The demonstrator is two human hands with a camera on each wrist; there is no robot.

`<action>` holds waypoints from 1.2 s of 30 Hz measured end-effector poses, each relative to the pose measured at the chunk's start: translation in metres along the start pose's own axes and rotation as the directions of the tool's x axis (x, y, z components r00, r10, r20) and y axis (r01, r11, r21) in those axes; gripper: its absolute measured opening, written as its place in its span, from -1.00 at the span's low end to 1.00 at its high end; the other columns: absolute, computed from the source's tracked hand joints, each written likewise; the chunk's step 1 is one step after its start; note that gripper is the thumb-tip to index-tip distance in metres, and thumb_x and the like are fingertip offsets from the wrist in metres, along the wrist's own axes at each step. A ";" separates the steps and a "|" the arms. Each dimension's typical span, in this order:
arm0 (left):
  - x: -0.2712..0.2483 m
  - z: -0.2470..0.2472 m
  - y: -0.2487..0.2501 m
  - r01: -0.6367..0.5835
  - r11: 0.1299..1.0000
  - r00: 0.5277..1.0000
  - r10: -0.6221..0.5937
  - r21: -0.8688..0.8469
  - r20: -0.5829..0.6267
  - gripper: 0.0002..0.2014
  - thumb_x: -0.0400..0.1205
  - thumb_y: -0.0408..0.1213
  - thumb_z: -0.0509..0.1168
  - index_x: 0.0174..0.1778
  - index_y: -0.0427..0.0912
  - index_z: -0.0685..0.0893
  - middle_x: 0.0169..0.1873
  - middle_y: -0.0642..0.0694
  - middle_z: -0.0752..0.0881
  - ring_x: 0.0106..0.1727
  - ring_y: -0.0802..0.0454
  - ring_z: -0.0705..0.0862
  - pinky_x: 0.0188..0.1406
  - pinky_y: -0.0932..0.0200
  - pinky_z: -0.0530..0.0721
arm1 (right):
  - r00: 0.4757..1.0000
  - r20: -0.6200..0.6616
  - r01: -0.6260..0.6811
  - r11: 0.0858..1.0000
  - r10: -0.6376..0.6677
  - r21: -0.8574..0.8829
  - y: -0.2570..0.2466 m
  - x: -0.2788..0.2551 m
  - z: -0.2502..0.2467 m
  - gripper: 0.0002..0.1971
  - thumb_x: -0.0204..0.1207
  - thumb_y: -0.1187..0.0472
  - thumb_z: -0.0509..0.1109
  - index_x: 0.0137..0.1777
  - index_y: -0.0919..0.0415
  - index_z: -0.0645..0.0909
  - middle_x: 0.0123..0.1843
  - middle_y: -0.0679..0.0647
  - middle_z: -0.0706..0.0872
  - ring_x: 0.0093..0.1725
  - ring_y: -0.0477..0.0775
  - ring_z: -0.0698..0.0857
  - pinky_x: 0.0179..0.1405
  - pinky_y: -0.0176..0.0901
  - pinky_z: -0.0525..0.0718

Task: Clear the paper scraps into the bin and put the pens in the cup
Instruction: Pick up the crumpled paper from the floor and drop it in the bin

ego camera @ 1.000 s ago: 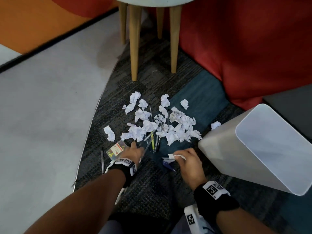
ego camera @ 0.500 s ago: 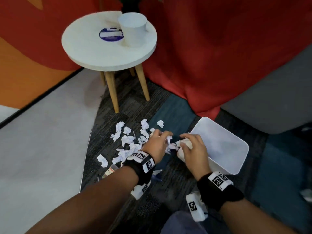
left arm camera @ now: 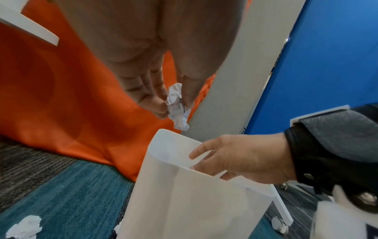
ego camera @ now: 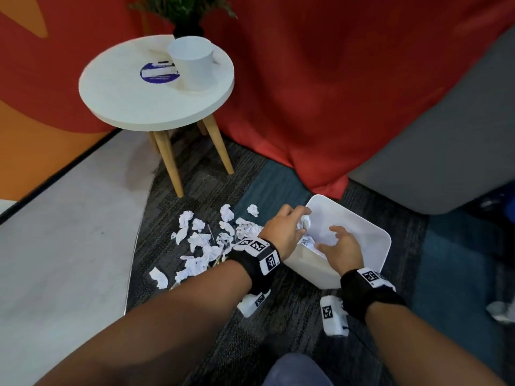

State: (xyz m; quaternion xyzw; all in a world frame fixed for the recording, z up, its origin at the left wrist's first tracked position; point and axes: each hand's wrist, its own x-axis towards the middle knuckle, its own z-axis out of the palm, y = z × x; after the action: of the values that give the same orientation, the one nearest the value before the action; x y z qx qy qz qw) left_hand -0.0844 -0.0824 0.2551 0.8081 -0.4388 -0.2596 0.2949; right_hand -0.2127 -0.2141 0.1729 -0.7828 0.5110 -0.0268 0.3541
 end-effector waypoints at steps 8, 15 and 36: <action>0.017 0.012 0.004 -0.017 0.998 1.000 0.016 0.054 0.024 -0.59 0.65 -0.27 0.27 0.43 0.02 0.46 0.19 -0.15 0.49 0.10 -0.22 0.64 0.10 -0.03 0.61 | 0.982 -0.168 0.107 0.982 -0.080 0.158 0.011 -0.008 -0.009 -0.68 0.51 0.26 0.41 0.27 0.15 0.59 0.18 0.15 0.67 0.14 0.14 0.65 0.25 0.04 0.60; 0.029 0.020 0.005 -0.043 0.995 0.987 0.029 0.089 0.156 -0.49 0.70 -0.04 0.20 0.59 0.09 0.30 0.39 -0.19 0.53 0.37 -0.20 0.55 0.29 -0.01 0.51 | 0.962 -0.253 0.172 0.950 -0.105 0.260 0.002 -0.022 -0.012 -0.73 0.54 0.32 0.37 0.22 0.09 0.59 0.10 0.11 0.69 0.04 0.15 0.67 0.10 -0.06 0.60; -0.060 0.055 -0.254 0.521 0.849 0.848 -0.527 0.087 0.063 -0.80 0.70 -0.06 0.14 0.00 -0.07 0.60 -0.04 -0.16 0.72 -0.06 -0.13 0.67 -0.08 0.03 0.65 | 0.825 0.414 0.475 0.870 -0.385 -0.135 -0.006 -0.012 0.196 -0.84 0.52 0.24 0.32 0.07 0.08 0.60 0.03 0.07 0.63 -0.05 0.17 0.67 -0.11 -0.02 0.64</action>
State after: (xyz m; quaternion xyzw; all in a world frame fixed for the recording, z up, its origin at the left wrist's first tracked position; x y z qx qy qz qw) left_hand -0.0095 0.0682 0.0472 0.8949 -0.2221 -0.3493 0.1669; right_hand -0.1344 -0.0996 0.0334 -0.9045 0.2425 0.1031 0.3354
